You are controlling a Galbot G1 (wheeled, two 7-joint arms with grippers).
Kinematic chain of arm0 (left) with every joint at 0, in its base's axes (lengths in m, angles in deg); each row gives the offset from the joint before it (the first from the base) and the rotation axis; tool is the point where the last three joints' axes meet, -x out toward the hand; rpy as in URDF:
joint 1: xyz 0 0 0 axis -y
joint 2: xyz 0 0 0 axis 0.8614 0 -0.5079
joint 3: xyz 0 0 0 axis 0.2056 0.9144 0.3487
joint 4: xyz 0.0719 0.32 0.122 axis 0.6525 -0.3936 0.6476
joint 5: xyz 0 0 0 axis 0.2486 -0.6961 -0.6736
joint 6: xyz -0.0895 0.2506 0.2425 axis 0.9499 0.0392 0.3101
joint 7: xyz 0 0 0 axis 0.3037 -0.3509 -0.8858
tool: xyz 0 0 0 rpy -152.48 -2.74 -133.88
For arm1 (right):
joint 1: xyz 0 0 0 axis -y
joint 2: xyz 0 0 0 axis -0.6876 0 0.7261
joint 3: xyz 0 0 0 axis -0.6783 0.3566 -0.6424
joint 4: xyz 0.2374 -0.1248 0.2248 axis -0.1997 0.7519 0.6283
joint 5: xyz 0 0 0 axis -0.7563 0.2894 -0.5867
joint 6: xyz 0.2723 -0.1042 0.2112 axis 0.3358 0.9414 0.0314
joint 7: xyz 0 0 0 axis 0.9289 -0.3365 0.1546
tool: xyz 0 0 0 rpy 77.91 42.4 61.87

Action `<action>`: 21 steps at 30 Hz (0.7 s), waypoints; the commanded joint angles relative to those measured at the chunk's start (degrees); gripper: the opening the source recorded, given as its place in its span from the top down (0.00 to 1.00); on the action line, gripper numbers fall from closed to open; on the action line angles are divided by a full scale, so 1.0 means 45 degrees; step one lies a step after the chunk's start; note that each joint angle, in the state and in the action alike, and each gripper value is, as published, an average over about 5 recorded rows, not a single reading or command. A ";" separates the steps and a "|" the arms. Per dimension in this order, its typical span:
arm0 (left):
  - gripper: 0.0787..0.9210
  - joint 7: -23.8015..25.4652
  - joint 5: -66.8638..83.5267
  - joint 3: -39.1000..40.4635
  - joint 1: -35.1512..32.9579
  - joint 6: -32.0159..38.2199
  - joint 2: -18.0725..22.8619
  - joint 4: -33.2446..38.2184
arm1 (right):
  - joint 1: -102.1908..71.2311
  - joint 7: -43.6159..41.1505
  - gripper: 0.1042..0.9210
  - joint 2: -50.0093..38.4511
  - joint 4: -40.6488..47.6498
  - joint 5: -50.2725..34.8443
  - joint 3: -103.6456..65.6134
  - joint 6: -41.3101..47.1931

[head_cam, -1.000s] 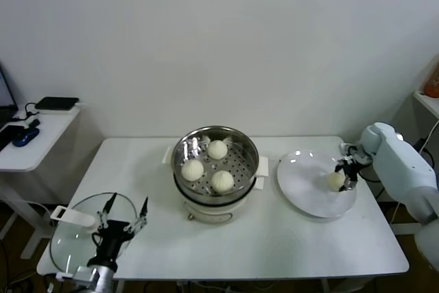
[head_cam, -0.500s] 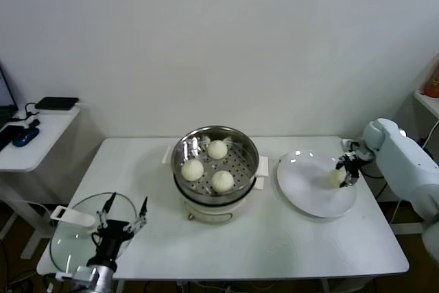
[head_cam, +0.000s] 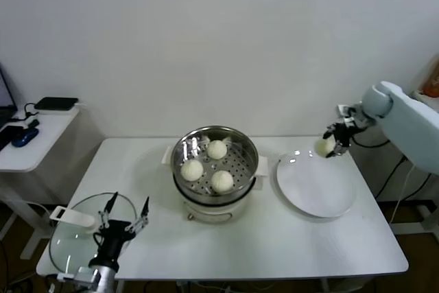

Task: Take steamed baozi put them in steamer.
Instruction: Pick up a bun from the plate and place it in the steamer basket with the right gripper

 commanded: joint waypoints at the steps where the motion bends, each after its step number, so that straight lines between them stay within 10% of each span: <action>1: 0.12 0.0004 -0.0111 0.0049 0.0000 0.0074 0.0005 0.0048 | 0.5368 0.0434 0.30 0.0274 -0.3350 -0.6575 0.5786 0.1970; 21: 0.12 -0.0023 -0.0378 0.0011 -0.0389 0.0016 -0.0246 0.0466 | 0.4962 0.1050 0.30 0.5342 -0.1631 -0.8483 0.6758 0.2645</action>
